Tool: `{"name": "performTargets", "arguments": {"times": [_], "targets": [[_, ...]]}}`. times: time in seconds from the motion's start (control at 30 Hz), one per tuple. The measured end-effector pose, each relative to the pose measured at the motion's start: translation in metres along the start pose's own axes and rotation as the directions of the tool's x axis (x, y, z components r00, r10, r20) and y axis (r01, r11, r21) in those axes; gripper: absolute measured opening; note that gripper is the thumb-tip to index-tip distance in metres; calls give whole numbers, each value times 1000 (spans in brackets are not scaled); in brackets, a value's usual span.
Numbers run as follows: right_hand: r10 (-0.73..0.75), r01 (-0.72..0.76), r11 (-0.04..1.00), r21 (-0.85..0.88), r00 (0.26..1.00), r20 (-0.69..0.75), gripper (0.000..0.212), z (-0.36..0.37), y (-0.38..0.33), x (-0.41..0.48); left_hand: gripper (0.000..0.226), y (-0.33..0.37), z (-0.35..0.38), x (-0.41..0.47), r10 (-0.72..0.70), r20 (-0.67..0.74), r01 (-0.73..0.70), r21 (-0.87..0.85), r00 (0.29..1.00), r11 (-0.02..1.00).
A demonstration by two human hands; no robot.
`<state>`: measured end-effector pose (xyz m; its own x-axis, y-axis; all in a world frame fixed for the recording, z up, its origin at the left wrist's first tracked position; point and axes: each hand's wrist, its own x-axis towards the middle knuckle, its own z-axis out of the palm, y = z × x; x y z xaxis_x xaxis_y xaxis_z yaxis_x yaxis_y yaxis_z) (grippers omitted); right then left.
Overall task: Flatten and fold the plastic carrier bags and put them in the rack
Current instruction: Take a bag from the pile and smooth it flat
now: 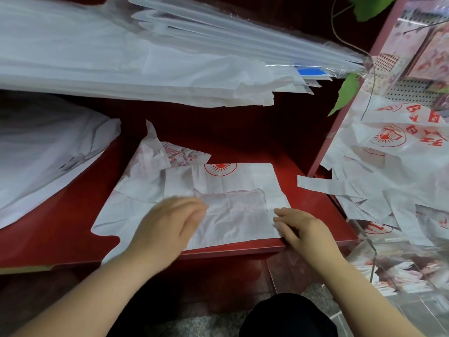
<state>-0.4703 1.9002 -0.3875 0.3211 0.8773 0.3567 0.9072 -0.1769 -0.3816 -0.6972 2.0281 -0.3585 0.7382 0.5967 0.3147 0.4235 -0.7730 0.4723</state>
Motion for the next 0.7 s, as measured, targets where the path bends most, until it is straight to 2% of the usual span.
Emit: {"name": "performTargets", "arguments": {"times": [0.07,0.13,0.2,0.3,0.4,0.47,0.5,0.6,0.7], "targets": [[-9,9,1000,-27,1000,-14,16,5,1,2,69,5,-6,31,-41,-92,45,33,995,998],[-50,51,998,-37,999,11,15,5,3,2,50,0,0,68,-111,-3,110,113,994,987],[-70,72,997,-38,997,35,12,2,2,1,51,-6,11,96,-207,120,176,229,971,958],[-14,12,1000,16,996,85,6,-5,-2,6,56,-17,30,105,-332,250,243,328,910,913],[-74,75,996,-51,997,28,31,-12,-14,21,56,-21,42,99,-360,284,246,367,889,897],[-80,79,993,-87,997,-7,30,-12,-28,46,56,-22,45,97,-361,271,245,380,892,892],[-86,89,991,-96,996,34,32,-7,-34,59,55,-22,44,96,-356,265,243,378,896,893],[-71,120,980,-160,956,283,46,23,-56,98,55,-22,45,95,-350,249,240,383,903,892],[31,57,977,-206,917,397,50,53,-64,119,54,-22,45,94,-352,260,244,370,899,896]]}}
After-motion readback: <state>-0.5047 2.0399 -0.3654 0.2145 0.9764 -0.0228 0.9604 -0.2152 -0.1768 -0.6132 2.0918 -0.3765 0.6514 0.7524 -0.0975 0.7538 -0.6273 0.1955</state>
